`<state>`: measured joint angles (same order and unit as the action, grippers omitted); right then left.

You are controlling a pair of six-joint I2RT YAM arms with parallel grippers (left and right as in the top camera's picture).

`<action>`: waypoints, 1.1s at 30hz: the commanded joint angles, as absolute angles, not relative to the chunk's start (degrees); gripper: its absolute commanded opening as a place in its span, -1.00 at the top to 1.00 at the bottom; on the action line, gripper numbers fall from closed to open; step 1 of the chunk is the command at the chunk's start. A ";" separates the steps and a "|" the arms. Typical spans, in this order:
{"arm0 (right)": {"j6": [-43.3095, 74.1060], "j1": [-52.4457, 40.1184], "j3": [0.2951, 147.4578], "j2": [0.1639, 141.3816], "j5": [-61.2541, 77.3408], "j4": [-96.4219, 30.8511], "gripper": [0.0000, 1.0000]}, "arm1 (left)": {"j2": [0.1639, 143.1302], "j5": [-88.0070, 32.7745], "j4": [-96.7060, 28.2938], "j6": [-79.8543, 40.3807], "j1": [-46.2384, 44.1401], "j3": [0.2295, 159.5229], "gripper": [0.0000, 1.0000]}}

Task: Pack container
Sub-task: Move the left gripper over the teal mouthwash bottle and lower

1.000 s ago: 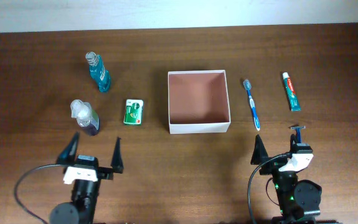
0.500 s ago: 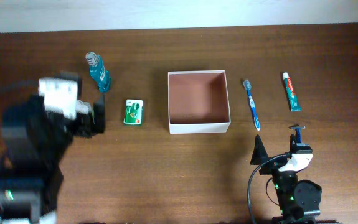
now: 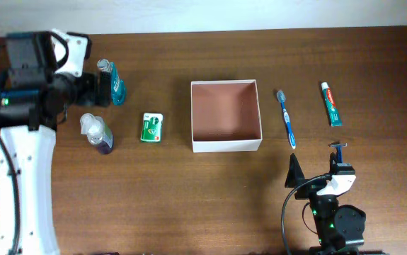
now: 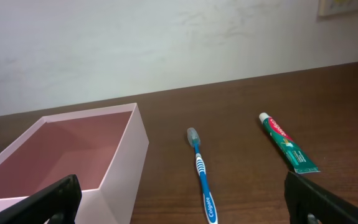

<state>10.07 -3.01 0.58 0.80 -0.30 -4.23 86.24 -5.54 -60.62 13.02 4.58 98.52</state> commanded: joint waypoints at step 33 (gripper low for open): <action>9.89 -3.38 0.32 0.25 -0.21 -4.56 -0.97 | 121.71 -4.43 -59.92 6.28 4.29 120.90 -0.99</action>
